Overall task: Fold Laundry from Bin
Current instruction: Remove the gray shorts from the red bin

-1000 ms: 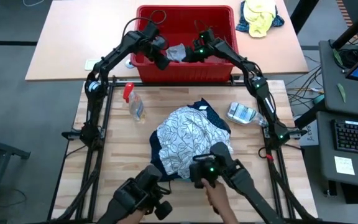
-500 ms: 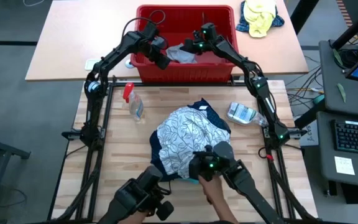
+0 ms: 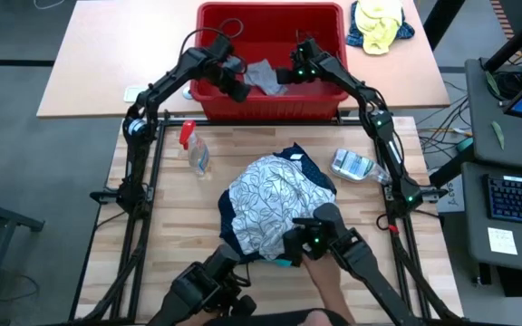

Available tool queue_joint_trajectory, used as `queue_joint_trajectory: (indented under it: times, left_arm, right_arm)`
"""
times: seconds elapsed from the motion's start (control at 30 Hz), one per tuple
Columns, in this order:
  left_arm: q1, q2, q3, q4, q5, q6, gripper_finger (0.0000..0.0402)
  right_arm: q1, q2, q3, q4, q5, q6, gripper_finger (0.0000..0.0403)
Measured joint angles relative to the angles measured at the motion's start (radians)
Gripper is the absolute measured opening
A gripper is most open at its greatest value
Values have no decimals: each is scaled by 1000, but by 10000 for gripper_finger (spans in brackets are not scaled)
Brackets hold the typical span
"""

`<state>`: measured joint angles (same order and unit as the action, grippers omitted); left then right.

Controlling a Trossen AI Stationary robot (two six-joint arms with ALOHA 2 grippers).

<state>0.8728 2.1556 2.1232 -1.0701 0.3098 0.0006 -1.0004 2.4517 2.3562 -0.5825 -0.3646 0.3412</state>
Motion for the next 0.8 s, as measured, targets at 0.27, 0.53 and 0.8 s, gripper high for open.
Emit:
queue_joint_trajectory:
  times: [0.27,0.53,0.8]
  left_arm:
    - [-4,1,-1,-4,34,-4,0]
    - [-9,1,-1,1,29,-11,0]
    - [-10,1,-1,8,23,-10,0]
  right_arm:
    - [-3,21,0,-19,3,0,159]
    - [-1,74,0,-19,-12,17,199]
    - [-1,101,0,5,-93,-8,139]
